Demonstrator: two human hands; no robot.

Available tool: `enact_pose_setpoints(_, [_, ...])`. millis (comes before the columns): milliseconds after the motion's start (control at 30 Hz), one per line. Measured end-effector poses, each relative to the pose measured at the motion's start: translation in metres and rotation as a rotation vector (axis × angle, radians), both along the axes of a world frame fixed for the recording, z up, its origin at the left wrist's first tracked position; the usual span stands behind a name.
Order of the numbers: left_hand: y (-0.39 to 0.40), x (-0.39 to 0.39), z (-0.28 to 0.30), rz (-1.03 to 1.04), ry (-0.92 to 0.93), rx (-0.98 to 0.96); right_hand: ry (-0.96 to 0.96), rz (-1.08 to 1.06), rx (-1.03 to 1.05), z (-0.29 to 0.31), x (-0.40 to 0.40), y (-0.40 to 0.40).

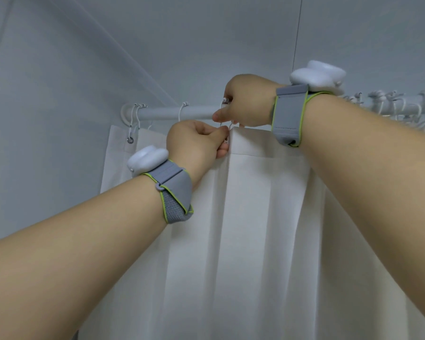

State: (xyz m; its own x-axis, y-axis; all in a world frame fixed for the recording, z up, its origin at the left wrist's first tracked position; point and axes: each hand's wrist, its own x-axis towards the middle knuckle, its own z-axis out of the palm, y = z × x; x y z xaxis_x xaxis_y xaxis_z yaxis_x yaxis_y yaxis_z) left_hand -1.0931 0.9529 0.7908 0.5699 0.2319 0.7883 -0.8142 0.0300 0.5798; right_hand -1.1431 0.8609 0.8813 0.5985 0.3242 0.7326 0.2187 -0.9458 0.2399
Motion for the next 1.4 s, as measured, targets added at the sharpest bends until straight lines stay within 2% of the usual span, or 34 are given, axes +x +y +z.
enact_pose_setpoints(333, [-0.006, -0.002, 0.000, 0.096, -0.046, 0.029, -0.116, -0.018, -0.070, -0.008, 0.000, 0.002])
enact_pose_setpoints(567, [0.004, 0.000, 0.001, 0.161, -0.125, 0.092, -0.054, -0.028, -0.054, -0.002, 0.000, 0.004])
enact_pose_setpoints(900, [0.019, 0.003, 0.009, 0.083, -0.014, 0.137, -0.096, -0.015, -0.083, -0.011, 0.000, -0.001])
enact_pose_setpoints(1033, [0.044, 0.010, 0.010, 0.192, -0.051, 0.192, -0.108, 0.011, -0.087, -0.014, -0.003, -0.005])
enact_pose_setpoints(1200, [0.083, 0.014, 0.007, 0.498, -0.078, 0.257, -0.099, -0.024, -0.101, -0.015, -0.005, -0.003])
enact_pose_setpoints(1400, [0.100, 0.016, 0.005, 0.606, -0.099, 0.266, -0.097, -0.046, -0.077, -0.015, -0.003, -0.004])
